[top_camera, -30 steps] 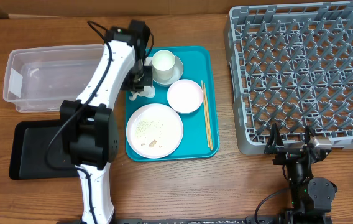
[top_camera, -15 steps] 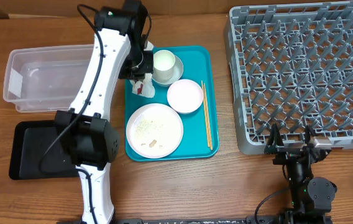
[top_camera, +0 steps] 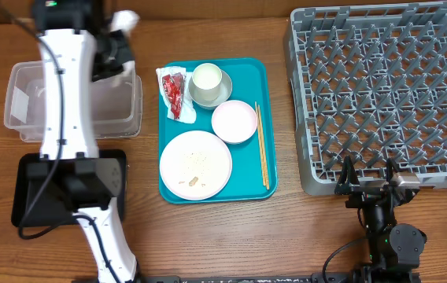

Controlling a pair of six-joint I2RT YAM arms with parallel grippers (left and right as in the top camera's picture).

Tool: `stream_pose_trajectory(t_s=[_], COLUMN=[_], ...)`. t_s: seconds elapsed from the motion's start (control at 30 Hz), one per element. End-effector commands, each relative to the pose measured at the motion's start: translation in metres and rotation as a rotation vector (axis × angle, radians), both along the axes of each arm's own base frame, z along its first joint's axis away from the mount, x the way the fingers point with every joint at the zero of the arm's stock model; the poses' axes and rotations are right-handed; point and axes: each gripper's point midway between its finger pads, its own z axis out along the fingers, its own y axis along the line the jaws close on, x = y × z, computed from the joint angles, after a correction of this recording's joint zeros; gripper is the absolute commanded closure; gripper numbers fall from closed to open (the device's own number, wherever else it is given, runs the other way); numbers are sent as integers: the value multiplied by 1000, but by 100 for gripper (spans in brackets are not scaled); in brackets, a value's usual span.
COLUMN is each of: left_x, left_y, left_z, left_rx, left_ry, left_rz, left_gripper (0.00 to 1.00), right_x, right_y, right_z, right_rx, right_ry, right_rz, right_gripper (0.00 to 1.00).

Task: Sort waste into correct bins and load items into the dishwasher
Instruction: 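Carry the napkin left and drop it into the clear plastic bin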

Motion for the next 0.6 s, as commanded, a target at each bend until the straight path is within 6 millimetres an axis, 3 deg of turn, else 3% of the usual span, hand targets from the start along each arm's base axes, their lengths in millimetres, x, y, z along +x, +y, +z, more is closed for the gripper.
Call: stream_pose_trajectory(t_s=[0.0,0.1,0.2,0.37,0.57], left_x=[-10,-15,-21,-31,-20], left_y=[46,67,76,76,78], left_z=[4,-1,-11,-33,-41], left_rx=[-24,-59,-97,-113,-110], left_ry=[4,22,60,139,109], left_rz=[286,422,532,638,601], left_gripper=[96,96,91,57,41], right_x=[0,0,0,0,0], right_y=[1,1,1,1,1], right_z=[-2,-2,-2,-2,-2], right_rx=[3,3,3,3,3], right_ry=[-1,-1,-1,-1,-1], right_rz=[6,6,6,6,6], right_gripper=[0,0,0,0,0])
